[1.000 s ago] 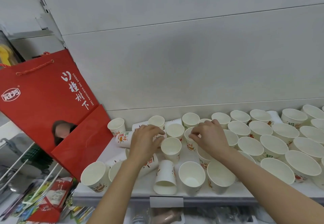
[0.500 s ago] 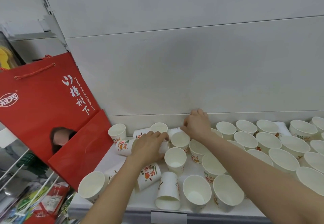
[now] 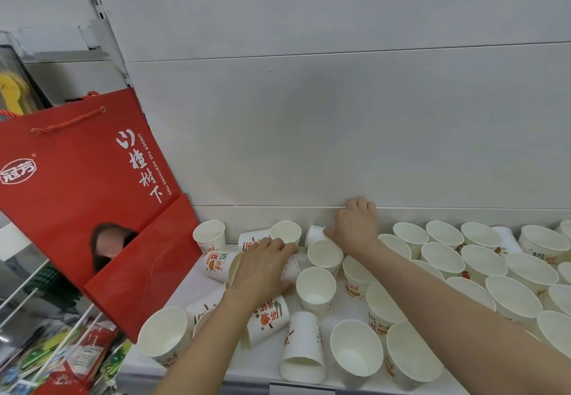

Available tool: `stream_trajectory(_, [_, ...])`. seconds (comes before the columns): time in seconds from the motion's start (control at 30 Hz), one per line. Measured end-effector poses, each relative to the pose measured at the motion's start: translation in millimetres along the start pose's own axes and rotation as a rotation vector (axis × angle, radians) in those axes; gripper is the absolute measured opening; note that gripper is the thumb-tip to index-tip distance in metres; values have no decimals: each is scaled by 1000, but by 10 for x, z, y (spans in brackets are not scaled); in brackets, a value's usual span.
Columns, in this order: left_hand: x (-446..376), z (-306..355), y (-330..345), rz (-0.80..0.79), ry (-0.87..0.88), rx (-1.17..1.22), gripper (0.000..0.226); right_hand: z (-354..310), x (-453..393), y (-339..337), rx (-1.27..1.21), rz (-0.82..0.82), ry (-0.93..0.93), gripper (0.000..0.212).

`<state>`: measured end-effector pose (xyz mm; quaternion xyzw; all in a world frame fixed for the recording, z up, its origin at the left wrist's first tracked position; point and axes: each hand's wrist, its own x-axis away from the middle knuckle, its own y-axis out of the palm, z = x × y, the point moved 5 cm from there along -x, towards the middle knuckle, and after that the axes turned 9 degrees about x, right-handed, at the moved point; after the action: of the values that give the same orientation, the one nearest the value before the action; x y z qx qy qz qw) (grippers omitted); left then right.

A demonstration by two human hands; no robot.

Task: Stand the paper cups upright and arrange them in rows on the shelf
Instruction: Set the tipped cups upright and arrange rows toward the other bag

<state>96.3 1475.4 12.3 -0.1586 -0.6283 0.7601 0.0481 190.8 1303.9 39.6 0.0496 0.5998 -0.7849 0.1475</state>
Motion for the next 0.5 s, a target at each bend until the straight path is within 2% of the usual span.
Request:
stream_trajectory(0.3, [-32,-15,3,-18,-25,28,58,-164,-42,1,14,-143,-58,51])
stream_trajectory(0.4, [-44,-21,-2,-43,-34,19,58,-243,-41,9,-83,-177,-17,44])
stream_trajectory(0.5, [-37,-8,-22,-43,-35,18,59,-264,-26,60,-285,-251,113,30])
